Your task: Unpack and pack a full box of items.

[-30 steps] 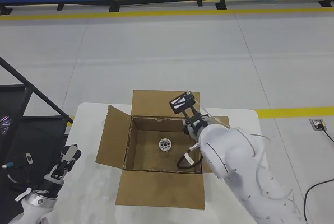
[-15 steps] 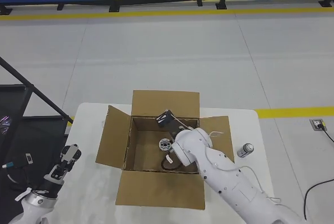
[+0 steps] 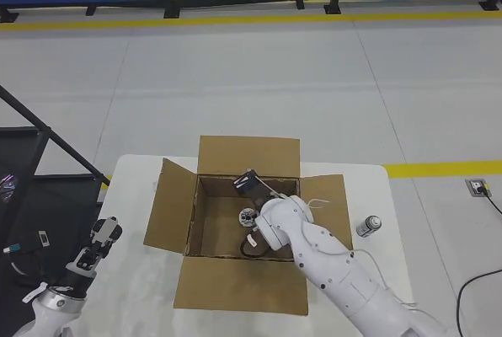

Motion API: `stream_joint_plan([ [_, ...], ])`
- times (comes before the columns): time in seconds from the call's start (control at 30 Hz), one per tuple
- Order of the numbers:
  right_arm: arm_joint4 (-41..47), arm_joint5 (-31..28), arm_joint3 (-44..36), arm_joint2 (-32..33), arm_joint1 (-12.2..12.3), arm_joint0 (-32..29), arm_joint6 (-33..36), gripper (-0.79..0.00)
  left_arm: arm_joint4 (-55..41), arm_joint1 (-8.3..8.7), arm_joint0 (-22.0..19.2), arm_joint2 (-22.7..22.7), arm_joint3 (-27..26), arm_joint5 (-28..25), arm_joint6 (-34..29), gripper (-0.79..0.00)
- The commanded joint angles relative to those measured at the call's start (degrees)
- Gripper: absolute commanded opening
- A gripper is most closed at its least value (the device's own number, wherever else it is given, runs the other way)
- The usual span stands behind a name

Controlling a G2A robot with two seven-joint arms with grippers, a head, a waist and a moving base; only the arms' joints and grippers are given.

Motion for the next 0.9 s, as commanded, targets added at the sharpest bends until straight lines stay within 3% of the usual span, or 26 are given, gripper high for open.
stream_joint_plan([
  [0.0,-0.35,-0.06,-0.36,0.35,-0.04,-0.22,0.18,-0.179,0.0,0.0,0.0,0.0,0.0,0.0,0.0,0.0],
  [0.13,-1.75,0.28,-2.79,1.56,0.1,-1.1,0.45,-0.163,0.0,0.0,0.0,0.0,0.0,0.0,0.0,0.0],
  [0.23,-3.35,0.76,-9.02,3.86,0.8,-3.11,1.03,-0.126,0.0,0.0,0.0,0.0,0.0,0.0,0.0,0.0],
  [0.33,-7.28,0.37,-20.22,8.16,2.47,-7.76,3.14,0.0,0.0,0.0,0.0,0.0,0.0,0.0,0.0,0.0],
  [0.5,-15.71,-2.45,-42.77,17.54,5.43,-19.0,9.14,0.0,0.0,0.0,0.0,0.0,0.0,0.0,0.0,0.0],
  [0.63,-23.2,-0.91,-54.07,25.51,6.78,-26.97,12.82,0.0,0.0,0.0,0.0,0.0,0.0,0.0,0.0,0.0],
  [0.87,-27.41,3.28,-55.7,38.69,7.56,-33.49,17.02,0.0,0.0,0.0,0.0,0.0,0.0,0.0,0.0,0.0],
])
